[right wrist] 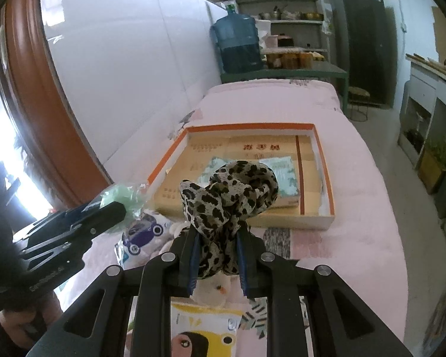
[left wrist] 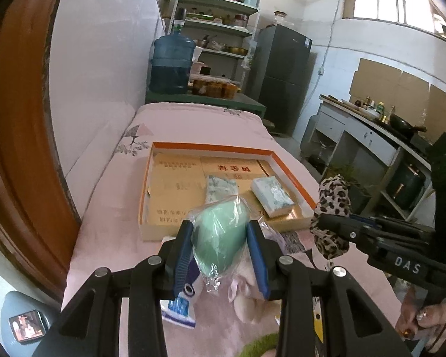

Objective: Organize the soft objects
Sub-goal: 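Carry the scrunchie and the green sponge ball over the box lid, then lower both items into the box lid and open both grippers, then withdraw both grippers from the box lid back toward the pile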

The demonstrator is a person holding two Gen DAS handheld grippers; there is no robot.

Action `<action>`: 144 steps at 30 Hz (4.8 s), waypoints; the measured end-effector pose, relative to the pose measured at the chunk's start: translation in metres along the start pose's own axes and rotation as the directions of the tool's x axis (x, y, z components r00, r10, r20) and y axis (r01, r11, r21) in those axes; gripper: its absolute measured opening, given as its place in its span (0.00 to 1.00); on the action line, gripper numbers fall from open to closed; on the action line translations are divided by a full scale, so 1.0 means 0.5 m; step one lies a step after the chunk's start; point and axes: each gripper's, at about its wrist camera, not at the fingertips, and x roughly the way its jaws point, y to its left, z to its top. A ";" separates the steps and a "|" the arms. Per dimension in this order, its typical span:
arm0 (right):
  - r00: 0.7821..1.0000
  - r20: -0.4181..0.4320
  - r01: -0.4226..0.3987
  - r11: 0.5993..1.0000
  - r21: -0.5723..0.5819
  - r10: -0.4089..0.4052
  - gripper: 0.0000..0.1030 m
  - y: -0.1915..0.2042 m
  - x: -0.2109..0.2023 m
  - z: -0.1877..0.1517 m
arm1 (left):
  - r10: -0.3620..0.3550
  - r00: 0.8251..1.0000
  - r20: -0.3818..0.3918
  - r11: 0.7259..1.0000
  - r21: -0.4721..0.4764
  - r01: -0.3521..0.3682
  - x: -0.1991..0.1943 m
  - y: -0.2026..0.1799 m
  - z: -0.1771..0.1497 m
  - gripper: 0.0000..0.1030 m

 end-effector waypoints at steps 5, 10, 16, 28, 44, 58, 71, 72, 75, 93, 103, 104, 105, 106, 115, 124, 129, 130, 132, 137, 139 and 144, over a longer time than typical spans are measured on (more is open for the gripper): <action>1.000 0.006 0.001 1.000 -0.008 -0.001 0.21 0.000 0.008 0.022 | 0.018 1.000 0.000 1.000 0.006 -0.018 0.018 -0.003 0.022 0.36; 1.000 0.008 0.002 1.000 -0.008 -0.002 0.21 -0.007 0.017 0.039 | 0.030 1.000 0.002 0.999 0.011 -0.030 0.039 -0.004 0.048 0.36; 1.000 0.001 0.009 1.000 -0.017 -0.009 0.21 -0.018 0.039 0.065 | 0.044 0.999 0.008 0.999 0.015 -0.044 0.066 -0.007 0.082 0.36; 0.999 -0.006 0.045 0.999 -0.017 -0.045 0.21 -0.057 0.089 0.126 | 0.073 0.997 -0.016 0.997 0.007 -0.073 0.144 0.015 0.139 0.36; 0.995 -0.059 0.079 0.997 -0.017 -0.080 0.21 -0.105 0.201 0.216 | 0.097 0.991 -0.088 0.995 -0.025 -0.099 0.245 0.072 0.209 0.36; 0.981 -0.176 0.086 0.996 0.011 -0.083 0.21 -0.148 0.349 0.249 | 0.088 0.975 -0.203 0.992 -0.067 -0.103 0.362 0.111 0.224 0.36; 0.975 -0.221 0.054 0.996 0.078 -0.035 0.21 -0.169 0.411 0.240 | 0.098 0.962 -0.253 0.988 -0.091 -0.124 0.416 0.135 0.203 0.36; 0.974 -0.223 0.053 0.996 0.078 -0.035 0.21 -0.169 0.414 0.239 | 0.100 0.962 -0.255 0.988 -0.088 -0.126 0.417 0.134 0.201 0.36; 0.974 -0.224 0.056 0.995 0.077 -0.037 0.22 -0.170 0.420 0.236 | 0.100 0.960 -0.261 0.988 -0.087 -0.127 0.423 0.134 0.198 0.36; 0.968 -0.233 0.112 0.990 0.089 -0.089 0.66 -0.188 0.426 0.207 | 0.077 0.966 -0.247 0.991 -0.085 -0.101 0.423 0.127 0.191 0.46; 0.977 -0.188 0.125 0.985 0.118 -0.102 0.68 -0.199 0.385 0.212 | 0.111 0.975 -0.191 0.991 -0.055 -0.124 0.384 0.112 0.203 0.51; 0.978 -0.182 0.125 0.985 0.120 -0.102 0.68 -0.198 0.379 0.213 | 0.115 0.975 -0.189 0.991 -0.052 -0.126 0.381 0.111 0.204 0.51; 0.979 -0.177 0.126 0.985 0.121 -0.103 0.68 -0.199 0.374 0.214 | 0.119 0.975 -0.186 0.990 -0.049 -0.130 0.376 0.110 0.204 0.51; 0.979 -0.173 0.126 0.985 0.121 -0.104 0.68 -0.198 0.368 0.215 | 0.120 0.976 -0.181 0.990 -0.047 -0.131 0.371 0.108 0.204 0.51; 0.981 -0.161 0.126 0.986 0.107 -0.108 0.68 -0.182 0.327 0.214 | 0.132 0.981 -0.143 0.990 -0.028 -0.137 0.325 0.093 0.207 0.51; 0.984 -0.141 0.126 0.987 0.095 -0.112 0.68 -0.156 0.288 0.205 | 0.131 0.985 -0.111 0.991 -0.026 -0.134 0.277 0.079 0.210 0.51; 0.986 -0.127 0.122 0.988 0.093 -0.110 0.68 -0.140 0.262 0.196 | 0.134 0.986 -0.095 0.990 -0.033 -0.137 0.253 0.077 0.206 0.51; 0.986 -0.123 0.124 0.988 0.089 -0.113 0.68 -0.137 0.257 0.194 | 0.134 0.987 -0.093 0.990 -0.033 -0.138 0.248 0.076 0.204 0.51; 0.986 -0.117 0.128 0.989 0.079 -0.118 0.68 -0.126 0.244 0.188 | 0.135 0.987 -0.089 0.990 -0.036 -0.139 0.237 0.077 0.200 0.51; 0.987 -0.095 0.135 0.989 0.066 -0.128 0.68 -0.106 0.210 0.170 | 0.147 0.986 -0.081 0.988 -0.044 -0.151 0.210 0.079 0.189 0.51; 0.988 -0.085 0.136 0.989 0.060 -0.130 0.68 -0.097 0.194 0.162 | 0.149 0.986 -0.077 0.987 -0.047 -0.153 0.196 0.079 0.183 0.51; 0.989 -0.073 0.134 0.989 0.055 -0.130 0.68 -0.080 0.161 0.143 | 0.146 0.987 -0.061 0.988 -0.047 -0.149 0.164 0.074 0.174 0.51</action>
